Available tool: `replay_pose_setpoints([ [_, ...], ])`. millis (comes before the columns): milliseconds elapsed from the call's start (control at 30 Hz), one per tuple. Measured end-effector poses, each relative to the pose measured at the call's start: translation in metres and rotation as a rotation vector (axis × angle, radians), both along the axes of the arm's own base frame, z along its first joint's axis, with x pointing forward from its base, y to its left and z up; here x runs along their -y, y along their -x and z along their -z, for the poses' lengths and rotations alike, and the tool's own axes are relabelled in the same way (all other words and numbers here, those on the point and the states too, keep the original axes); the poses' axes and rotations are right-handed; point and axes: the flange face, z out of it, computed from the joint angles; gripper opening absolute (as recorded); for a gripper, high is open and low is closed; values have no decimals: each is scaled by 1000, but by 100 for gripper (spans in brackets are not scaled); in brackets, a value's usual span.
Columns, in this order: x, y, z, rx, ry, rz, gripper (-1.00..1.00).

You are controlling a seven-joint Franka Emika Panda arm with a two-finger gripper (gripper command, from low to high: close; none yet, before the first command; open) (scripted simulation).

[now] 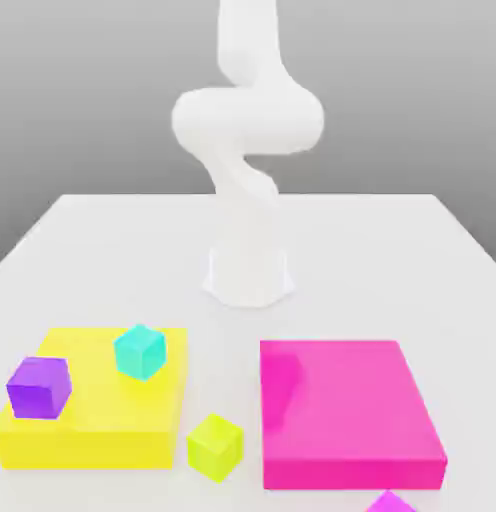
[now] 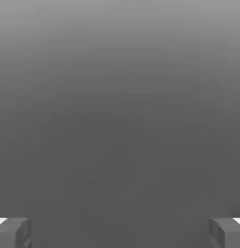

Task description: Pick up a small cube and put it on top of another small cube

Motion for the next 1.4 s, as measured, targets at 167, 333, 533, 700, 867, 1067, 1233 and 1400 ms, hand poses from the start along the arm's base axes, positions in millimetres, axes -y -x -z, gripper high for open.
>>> replay_pose_setpoints([
  [167, 9, -55, 101, -160, 119, -154, 0],
  [333, 17, -82, 206, -313, 208, -321, 0],
  [533, 27, -82, 332, -487, 280, -542, 0],
  [700, 34, -56, 431, -622, 308, -741, 0],
  [867, 36, -41, 501, -674, 313, -828, 0],
  [1067, 36, -39, 532, -677, 312, -831, -100],
  [1233, 36, -39, 525, -678, 312, -832, -100],
  [1400, 38, -38, 475, -679, 309, -823, -100],
])
